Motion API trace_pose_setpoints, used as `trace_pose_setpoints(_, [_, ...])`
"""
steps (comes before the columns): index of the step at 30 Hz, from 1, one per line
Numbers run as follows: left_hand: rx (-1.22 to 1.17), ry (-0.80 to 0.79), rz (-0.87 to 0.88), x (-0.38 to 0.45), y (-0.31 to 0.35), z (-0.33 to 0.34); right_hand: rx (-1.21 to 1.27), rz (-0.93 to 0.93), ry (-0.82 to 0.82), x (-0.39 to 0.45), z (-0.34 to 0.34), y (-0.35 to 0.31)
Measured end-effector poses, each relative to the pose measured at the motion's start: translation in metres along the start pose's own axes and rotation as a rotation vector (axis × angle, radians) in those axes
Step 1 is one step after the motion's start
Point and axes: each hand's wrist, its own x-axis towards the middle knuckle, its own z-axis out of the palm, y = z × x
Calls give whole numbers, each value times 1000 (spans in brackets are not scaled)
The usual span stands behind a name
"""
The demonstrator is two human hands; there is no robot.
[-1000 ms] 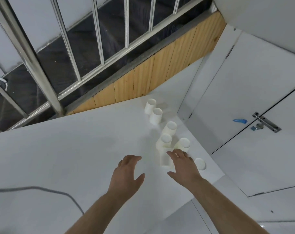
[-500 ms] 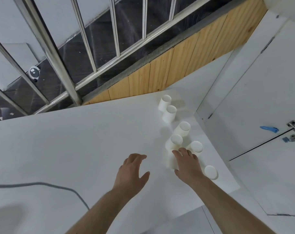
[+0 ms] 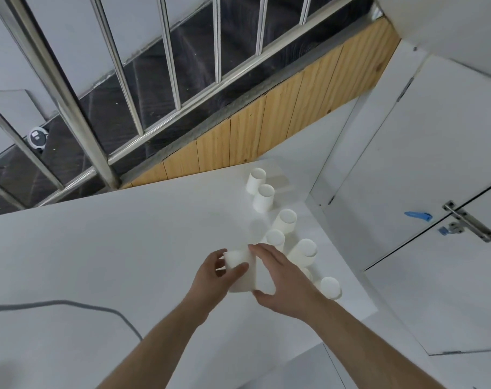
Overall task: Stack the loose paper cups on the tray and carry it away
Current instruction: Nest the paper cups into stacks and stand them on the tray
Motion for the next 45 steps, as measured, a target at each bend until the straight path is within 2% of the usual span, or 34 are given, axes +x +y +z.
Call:
trace_pose_setpoints(5, [-72,-25,-27,1,5,2,9,-32,21,-5,-2,-4])
trace_pose_setpoints(10, [-27,-13,-17,0,2,3,-30,-23,5,-9,-3,4])
trace_pose_setpoints(12, [128,21,27,1,-3,0,-99,22,25,-8,-2,15])
trace_pose_setpoints(14, [380,50,75,1,-10,-3,-207,113,27,-6,0,29])
trace_pose_setpoints(17, [664,31,162,-1,-24,-7,-352,295,-77,-5,3,49])
trace_pose_setpoints(21, [877,17,194,3,-41,-6,-413,400,-182,-4,7,66])
trace_pose_setpoints(27, [962,6,136,10,-55,-9,-386,433,-233,-1,13,72])
trace_pose_setpoints(37, [999,-21,137,17,-69,-13,-349,408,-219,3,19,70])
trace_pose_setpoints(39, [1018,-9,162,17,-67,-13,-318,381,-183,4,17,67])
trace_pose_setpoints(41, [967,25,245,15,-61,-12,-199,347,-73,6,13,61])
trace_pose_setpoints(43, [796,35,319,12,-48,-9,60,347,88,10,8,51])
trace_pose_setpoints(45, [600,27,356,8,-33,-3,427,397,209,15,2,36])
